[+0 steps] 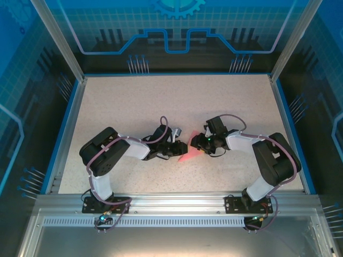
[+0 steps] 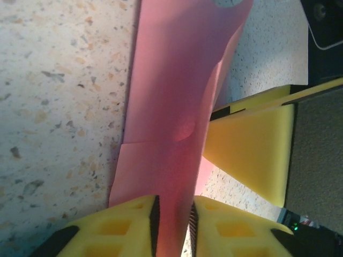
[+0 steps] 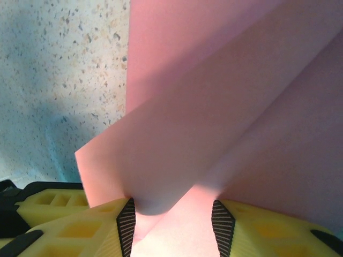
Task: Fold a paper plane with a square sheet of paper (pick it up from the middle)
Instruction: Fourth fold the wing at the center of the table.
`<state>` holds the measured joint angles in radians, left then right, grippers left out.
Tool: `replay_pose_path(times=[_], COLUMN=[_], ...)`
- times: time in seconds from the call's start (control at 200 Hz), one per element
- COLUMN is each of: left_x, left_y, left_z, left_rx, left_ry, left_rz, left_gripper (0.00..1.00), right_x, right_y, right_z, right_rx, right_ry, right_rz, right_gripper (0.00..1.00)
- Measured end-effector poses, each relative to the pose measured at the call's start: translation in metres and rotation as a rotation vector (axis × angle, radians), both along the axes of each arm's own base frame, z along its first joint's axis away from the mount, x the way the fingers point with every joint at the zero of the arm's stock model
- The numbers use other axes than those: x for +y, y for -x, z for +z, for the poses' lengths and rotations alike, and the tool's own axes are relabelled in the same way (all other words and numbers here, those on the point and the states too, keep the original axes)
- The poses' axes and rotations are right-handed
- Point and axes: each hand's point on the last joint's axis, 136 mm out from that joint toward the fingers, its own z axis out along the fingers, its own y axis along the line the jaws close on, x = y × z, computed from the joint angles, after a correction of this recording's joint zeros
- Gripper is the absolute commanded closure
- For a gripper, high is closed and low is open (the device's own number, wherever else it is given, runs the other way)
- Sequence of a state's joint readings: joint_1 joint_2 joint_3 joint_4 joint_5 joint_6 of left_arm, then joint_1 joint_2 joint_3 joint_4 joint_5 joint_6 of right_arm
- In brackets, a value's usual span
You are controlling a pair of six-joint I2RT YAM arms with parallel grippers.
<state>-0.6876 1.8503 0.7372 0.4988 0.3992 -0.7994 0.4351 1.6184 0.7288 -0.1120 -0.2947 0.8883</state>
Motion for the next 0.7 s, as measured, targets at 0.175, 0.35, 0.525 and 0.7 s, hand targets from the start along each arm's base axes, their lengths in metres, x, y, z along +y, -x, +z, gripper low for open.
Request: replay_pose_path(times=[0.175, 0.35, 0.525, 0.7], left_x=[0.009, 0.017, 0.021, 0.018], left_y=[-0.003, -0.006, -0.001, -0.002], left_z=[0.015, 0.034, 0.032, 0.037], left_rx=[-0.007, -0.043, -0.045, -0.068], left_ry=[0.0, 0.002, 0.001, 0.027], left_rz=[0.028, 0.06, 0.062, 0.048], left_gripper=[0.59, 0.58, 0.6, 0.62], right_x=[-0.001, 0.0, 0.0, -0.001], right_y=[-0.002, -0.005, -0.005, -0.005], right_z=[-0.003, -0.004, -0.005, -0.007], right_rx=[0.027, 0.045, 0.052, 0.066], right_ry=[0.024, 0.059, 0.093, 0.114], right_rz=[-0.024, -0.038, -0.041, -0.041], right_gripper=[0.55, 0.57, 0.58, 0.57])
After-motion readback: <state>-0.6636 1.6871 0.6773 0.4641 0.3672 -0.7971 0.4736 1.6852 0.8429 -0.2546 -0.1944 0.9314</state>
